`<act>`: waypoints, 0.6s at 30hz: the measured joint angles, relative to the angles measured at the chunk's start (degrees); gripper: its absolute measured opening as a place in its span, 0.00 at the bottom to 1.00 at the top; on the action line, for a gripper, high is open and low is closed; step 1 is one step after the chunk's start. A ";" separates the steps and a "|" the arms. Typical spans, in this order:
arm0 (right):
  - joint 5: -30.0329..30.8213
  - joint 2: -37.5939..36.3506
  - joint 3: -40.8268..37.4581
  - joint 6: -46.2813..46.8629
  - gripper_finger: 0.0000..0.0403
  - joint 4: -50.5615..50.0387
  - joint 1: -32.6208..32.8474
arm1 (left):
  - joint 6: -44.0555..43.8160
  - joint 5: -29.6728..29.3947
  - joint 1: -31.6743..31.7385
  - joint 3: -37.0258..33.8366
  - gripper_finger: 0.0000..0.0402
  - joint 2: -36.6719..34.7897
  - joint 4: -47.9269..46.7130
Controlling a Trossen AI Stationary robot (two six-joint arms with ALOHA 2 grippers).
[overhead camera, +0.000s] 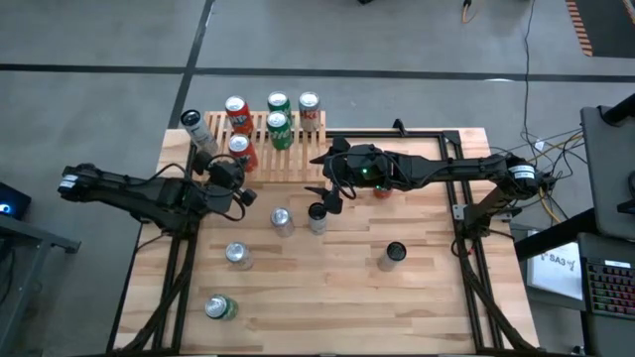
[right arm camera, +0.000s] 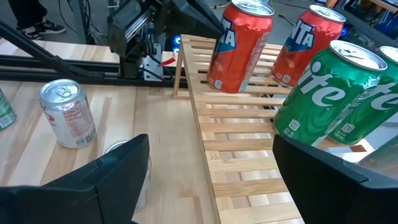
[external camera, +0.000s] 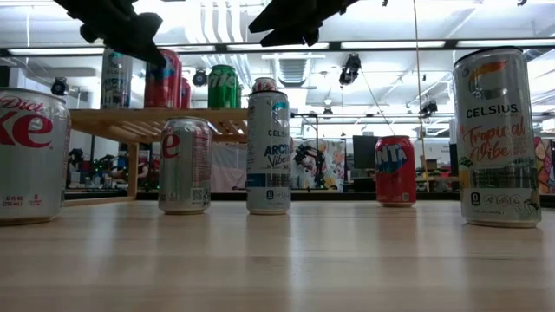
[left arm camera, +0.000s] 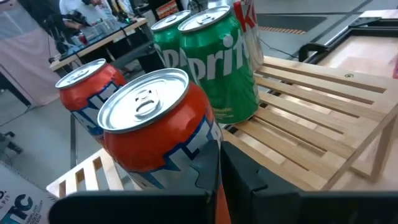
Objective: Place canned beverage on shelf
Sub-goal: Put the bottom orange soda can on the shelf aligned with the other orange soda can
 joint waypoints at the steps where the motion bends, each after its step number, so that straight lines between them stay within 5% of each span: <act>1: 0.00 0.00 0.00 -0.01 0.82 -0.02 0.00 | 0.00 -0.28 0.04 -0.01 0.00 0.00 -0.06; 11: 0.00 0.00 0.00 -0.28 0.82 -1.47 0.00 | -0.80 0.11 0.33 0.44 0.00 0.00 -0.32; 18: 0.04 -0.18 -0.07 -1.84 0.82 -3.97 -0.02 | 1.21 13.37 0.26 1.01 0.00 0.09 0.31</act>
